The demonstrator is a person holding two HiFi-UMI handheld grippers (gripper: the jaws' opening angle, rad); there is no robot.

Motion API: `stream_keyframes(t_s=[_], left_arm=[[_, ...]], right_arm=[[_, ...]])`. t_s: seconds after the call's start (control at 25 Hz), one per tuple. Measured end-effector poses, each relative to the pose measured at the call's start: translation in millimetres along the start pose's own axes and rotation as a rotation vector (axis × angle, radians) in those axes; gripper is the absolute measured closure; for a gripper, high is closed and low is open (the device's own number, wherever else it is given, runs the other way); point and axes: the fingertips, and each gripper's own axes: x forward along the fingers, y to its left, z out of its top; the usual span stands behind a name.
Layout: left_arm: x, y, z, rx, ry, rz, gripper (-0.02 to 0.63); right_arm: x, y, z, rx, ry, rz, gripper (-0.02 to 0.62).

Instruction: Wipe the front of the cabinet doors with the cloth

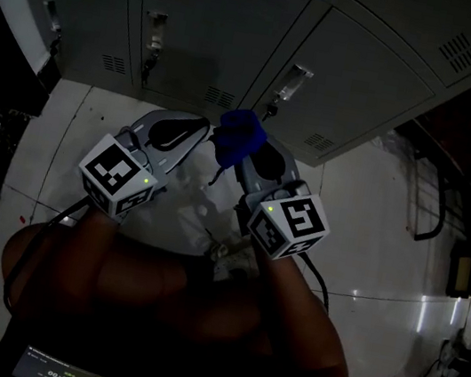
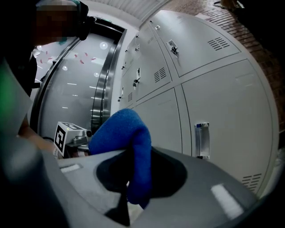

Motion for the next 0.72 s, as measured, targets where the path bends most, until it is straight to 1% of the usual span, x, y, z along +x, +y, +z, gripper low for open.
stream_keyframes(t_s=[0.16, 0.4, 0.52, 0.72], left_arm=[[-2.0, 2.2, 4.5, -0.013, -0.017, 0.009, 0.601], [-4.8, 4.8, 8.4, -0.009, -0.033, 0.01, 0.601], [-4.9, 5.5, 7.4, -0.012, -0.034, 0.01, 0.601], [-0.1, 5.0, 3.9, -0.008, -0.032, -0.002, 0.601]], right_arm=[[-0.6, 4.4, -4.1, -0.008, 0.011, 0.013, 0.526], [3.8, 14.9, -10.0, -0.023, 0.019, 0.038, 0.526], [3.8, 13.1, -10.9, 0.002, 0.021, 0.034, 0.526], [2.1, 6.0, -4.2, 0.01, 0.011, 0.014, 0.526]])
